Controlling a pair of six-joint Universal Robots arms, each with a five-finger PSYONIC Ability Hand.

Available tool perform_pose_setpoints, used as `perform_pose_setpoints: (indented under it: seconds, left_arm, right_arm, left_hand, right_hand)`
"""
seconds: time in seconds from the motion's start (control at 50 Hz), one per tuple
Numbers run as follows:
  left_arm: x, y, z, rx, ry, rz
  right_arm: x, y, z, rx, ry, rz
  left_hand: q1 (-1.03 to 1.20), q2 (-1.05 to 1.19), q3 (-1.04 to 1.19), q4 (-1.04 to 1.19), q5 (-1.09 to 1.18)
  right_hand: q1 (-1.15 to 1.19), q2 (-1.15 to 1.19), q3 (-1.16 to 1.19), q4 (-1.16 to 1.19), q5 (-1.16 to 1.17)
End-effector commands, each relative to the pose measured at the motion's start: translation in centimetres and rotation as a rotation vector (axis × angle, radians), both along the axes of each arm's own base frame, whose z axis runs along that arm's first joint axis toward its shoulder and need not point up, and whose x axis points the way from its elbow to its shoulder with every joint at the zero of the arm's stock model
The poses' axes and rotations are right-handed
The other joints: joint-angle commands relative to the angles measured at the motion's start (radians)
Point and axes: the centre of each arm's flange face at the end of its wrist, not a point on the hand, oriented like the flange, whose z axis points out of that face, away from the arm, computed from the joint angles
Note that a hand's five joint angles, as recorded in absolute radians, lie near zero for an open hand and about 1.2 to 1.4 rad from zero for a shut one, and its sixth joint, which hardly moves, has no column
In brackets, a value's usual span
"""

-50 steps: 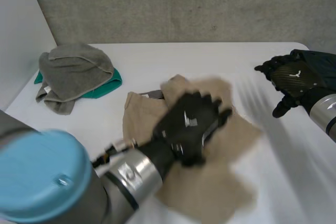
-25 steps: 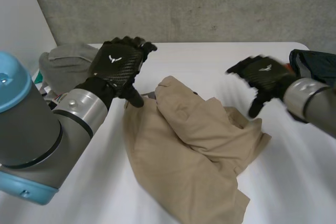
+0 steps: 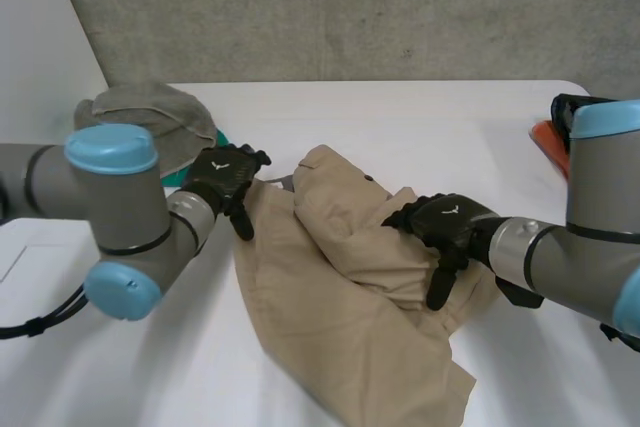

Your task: Fold the laundry.

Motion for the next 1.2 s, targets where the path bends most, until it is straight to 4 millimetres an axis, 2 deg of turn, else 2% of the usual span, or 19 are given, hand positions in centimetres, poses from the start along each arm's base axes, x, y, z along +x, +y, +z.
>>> perform_pose_setpoints:
  seconds: [0.02,0.08,0.16,0.28,0.36,0.38,0.46,0.52,0.58,0.66,0.72,0.8,0.9,0.92,0.98,1.02,1.04,1.1,1.2]
  left_arm:
    - [-1.1,-2.3,-1.9,-0.024,-0.025,-0.005]
    - [-1.3,-2.9,-2.5,-0.044,-0.059,-0.017]
    - [-1.2,-3.5,-3.2,-0.069,-0.102,-0.01]
    - [-0.6,-5.5,-1.4,-0.181,-0.156,0.104]
    - [-1.0,-7.2,3.9,-0.379,-0.087,0.163]
    - [-1.3,-7.0,8.0,-0.49,-0.013,0.169]
    - [-2.0,-5.0,16.6,-0.708,0.185,0.155]
    - [-3.3,-3.3,18.7,-0.737,0.304,0.094]
    - [-5.4,-0.9,18.7,-0.686,0.37,0.001]
    - [-9.5,6.3,17.7,-0.539,0.458,-0.273]
    - [-10.3,8.7,16.2,-0.454,0.469,-0.374]
    - [-11.0,11.8,11.4,-0.277,0.42,-0.445]
    - [-12.7,17.8,3.8,-0.063,0.292,-0.57]
    - [-12.7,18.4,3.4,-0.052,0.284,-0.582]
    - [-12.4,18.8,3.3,-0.058,0.264,-0.576]
    - [-11.9,18.2,4.6,-0.09,0.276,-0.554]
    - [-11.0,17.0,6.8,-0.139,0.295,-0.508]
    - [-8.4,14.7,9.3,-0.198,0.311,-0.397]
    - [-4.5,13.0,11.8,-0.26,0.305,-0.269]
  right_arm:
    - [-1.3,0.6,1.0,-0.067,-0.008,-0.025]
    - [-2.0,0.5,1.4,-0.083,-0.011,-0.046]
    - [-3.0,-0.1,1.3,-0.088,-0.015,-0.079]
    - [-3.7,-0.7,1.7,-0.127,0.008,-0.094]
    - [-4.0,-1.0,2.8,-0.177,0.017,-0.092]
    - [-4.0,-1.0,3.0,-0.186,0.017,-0.09]
    - [-4.0,-1.0,4.4,-0.233,0.003,-0.091]
    - [-4.0,-0.9,5.2,-0.254,-0.008,-0.097]
    - [-4.2,-0.9,5.7,-0.272,-0.014,-0.105]
    - [-5.5,-2.0,6.4,-0.312,-0.019,-0.157]
    - [-6.5,-2.9,6.8,-0.338,-0.015,-0.2]
    - [-7.4,-3.7,6.8,-0.348,-0.006,-0.236]
    - [-8.7,-4.7,6.9,-0.363,-0.002,-0.279]
    - [-8.9,-4.8,6.9,-0.366,-0.001,-0.287]
    - [-9.3,-5.2,6.8,-0.369,0.002,-0.298]
    - [-9.3,-5.2,6.6,-0.363,0.002,-0.295]
    - [-9.2,-5.0,6.4,-0.356,0.003,-0.287]
    - [-9.2,-4.8,6.0,-0.341,0.005,-0.285]
    - [-8.5,-3.6,5.2,-0.299,0.005,-0.267]
  left_hand:
    - [0.158,0.167,0.159,0.167,0.171]
    - [0.454,0.462,0.454,0.463,0.467]
    - [1.106,1.114,1.106,1.115,1.119]
    - [1.139,1.147,1.139,1.148,1.152]
    - [1.139,1.147,1.139,1.148,1.152]
    - [1.139,1.147,1.139,1.148,1.152]
    - [1.139,1.147,1.139,1.148,1.152]
    - [1.139,1.147,1.139,1.148,1.152]
    - [1.139,1.147,1.139,1.148,1.152]
    - [1.139,1.147,1.139,1.148,1.152]
    - [1.139,1.147,1.139,1.148,1.152]
    - [1.139,1.147,1.139,1.148,1.152]
    - [1.139,1.147,1.139,1.148,1.152]
    - [0.979,0.988,0.98,0.988,0.992]
    - [0.015,0.023,0.015,0.024,0.028]
    - [-0.009,0.0,-0.008,0.0,0.004]
    - [-0.018,-0.009,-0.017,-0.009,-0.004]
    - [-0.009,-0.001,-0.008,0.0,0.004]
    - [0.009,0.017,0.009,0.018,0.022]
  right_hand:
    - [-0.041,-0.029,-0.031,-0.029,-0.04]
    - [-0.041,-0.029,-0.031,-0.029,-0.04]
    - [-0.041,-0.029,-0.031,-0.029,-0.04]
    - [-0.041,-0.029,-0.031,-0.029,-0.04]
    - [-0.041,-0.029,-0.031,-0.029,-0.04]
    - [-0.041,-0.029,-0.031,-0.029,-0.04]
    - [-0.041,-0.029,-0.031,-0.029,-0.04]
    - [-0.041,-0.029,-0.031,-0.029,-0.04]
    - [-0.041,-0.029,-0.031,-0.029,-0.04]
    - [-0.041,-0.029,-0.031,-0.029,-0.04]
    - [-0.041,-0.029,-0.031,-0.029,-0.04]
    - [-0.041,-0.029,-0.031,-0.029,-0.04]
    - [-0.041,-0.029,-0.031,-0.029,-0.04]
    - [-0.041,-0.029,-0.031,-0.029,-0.04]
    - [-0.041,-0.029,-0.031,-0.029,-0.04]
    - [-0.041,-0.029,-0.031,-0.029,-0.04]
    - [-0.041,-0.029,-0.031,-0.029,-0.04]
    - [-0.041,-0.029,-0.031,-0.029,-0.04]
    - [-0.041,-0.029,-0.031,-0.029,-0.04]
